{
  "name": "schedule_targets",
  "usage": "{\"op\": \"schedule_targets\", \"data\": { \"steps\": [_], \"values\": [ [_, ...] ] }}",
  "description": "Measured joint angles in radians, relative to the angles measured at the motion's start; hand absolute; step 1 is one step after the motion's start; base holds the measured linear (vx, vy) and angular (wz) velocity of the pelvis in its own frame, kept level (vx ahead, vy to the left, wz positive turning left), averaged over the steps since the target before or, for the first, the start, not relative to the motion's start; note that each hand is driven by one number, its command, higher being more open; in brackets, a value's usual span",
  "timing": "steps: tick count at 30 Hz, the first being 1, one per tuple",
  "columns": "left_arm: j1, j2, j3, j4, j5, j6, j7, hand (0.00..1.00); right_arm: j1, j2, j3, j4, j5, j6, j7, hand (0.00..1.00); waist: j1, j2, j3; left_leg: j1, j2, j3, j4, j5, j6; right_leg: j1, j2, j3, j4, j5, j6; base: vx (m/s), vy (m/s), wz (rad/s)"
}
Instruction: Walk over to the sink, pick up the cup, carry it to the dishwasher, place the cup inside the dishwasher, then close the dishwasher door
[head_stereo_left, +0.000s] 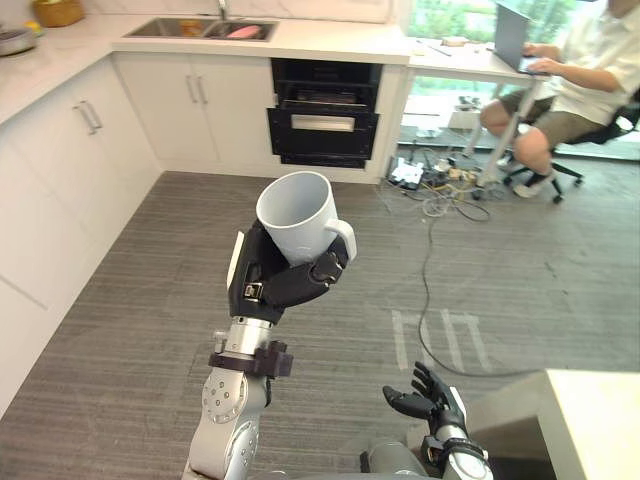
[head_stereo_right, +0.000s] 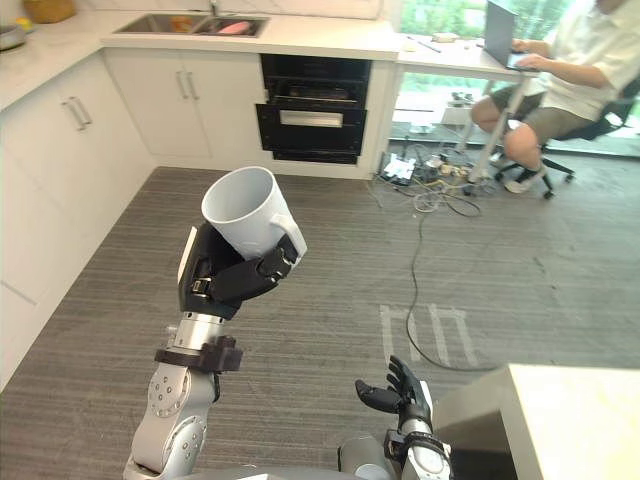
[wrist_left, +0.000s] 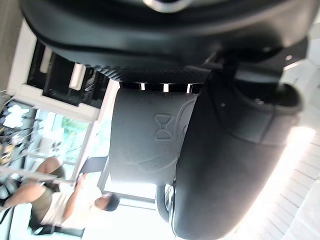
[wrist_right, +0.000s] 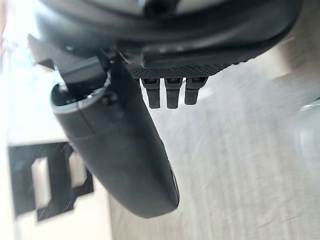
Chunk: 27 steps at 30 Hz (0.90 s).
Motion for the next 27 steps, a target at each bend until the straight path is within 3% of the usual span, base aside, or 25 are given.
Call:
{"op": "schedule_targets", "data": {
  "steps": [1,3,6,12,13,20,23,27],
  "values": [
    [-0.001,-0.001,0.002,-0.006,0.0,-0.003,0.0,0.3,0.004,0.0,0.008,-0.027,-0.002,0.0,0.0,0.9,0.005,-0.01,-0.004,0.001,-0.005,-0.002,0.016,-0.009,-0.009,0.004,-0.008,-0.002,-0.019,0.018,0.022,0.23,-0.147,0.41],
    [-0.001,-0.013,-0.012,-0.003,0.0,-0.002,-0.003,0.3,0.007,-0.01,0.01,-0.092,-0.017,-0.001,-0.001,0.9,0.024,0.027,-0.022,0.01,0.05,0.01,0.035,-0.031,-0.036,0.048,0.026,-0.039,-0.057,0.024,0.003,0.25,-0.149,0.24],
    [-0.001,-0.012,-0.02,-0.004,0.0,-0.003,-0.019,0.3,0.002,-0.012,0.009,-0.149,-0.042,-0.006,-0.004,0.9,0.036,0.033,-0.032,0.046,0.084,0.02,-0.018,-0.028,-0.053,0.081,0.058,-0.048,-0.103,0.035,-0.014,0.18,-0.103,-0.05],
    [0.005,0.004,-0.023,0.044,0.0,-0.003,-0.023,0.3,0.012,-0.043,0.006,-0.071,-0.138,-0.004,-0.005,0.9,0.041,0.033,-0.062,0.071,0.082,0.027,-0.073,0.0,-0.065,0.132,0.058,-0.043,-0.21,0.07,-0.017,0.08,0.016,-0.04],
    [0.07,0.07,0.036,0.121,0.001,0.0,-0.023,0.3,0.019,-0.08,0.001,0.14,-0.214,0.013,-0.005,0.9,0.021,0.021,-0.051,0.05,0.062,0.009,-0.193,0.118,-0.044,0.173,0.044,-0.027,-0.445,0.272,-0.016,0.03,0.022,0.0],
    [0.07,0.064,0.039,0.121,0.001,0.0,-0.022,0.3,0.02,-0.081,0.001,0.142,-0.213,0.012,-0.004,0.9,0.019,0.024,-0.049,0.059,0.065,0.033,-0.195,0.116,-0.045,0.169,0.052,-0.008,-0.446,0.272,-0.015,0.0,0.001,-0.07],
    [0.069,0.046,0.036,0.126,0.0,0.0,-0.022,0.3,0.024,-0.08,-0.017,0.162,-0.199,0.013,-0.004,0.9,-0.005,0.026,-0.048,0.06,0.066,0.031,-0.195,0.115,-0.046,0.177,0.048,-0.016,-0.458,0.273,-0.014,0.02,0.008,0.0],
    [0.041,0.015,0.033,0.179,-0.001,0.008,-0.016,0.3,0.024,-0.081,-0.04,0.201,-0.113,0.013,-0.003,0.9,-0.01,0.028,-0.046,0.063,0.068,0.022,-0.196,0.114,-0.048,0.191,0.045,-0.034,-0.477,0.278,-0.014,0.02,-0.003,0.09]
  ]
}}
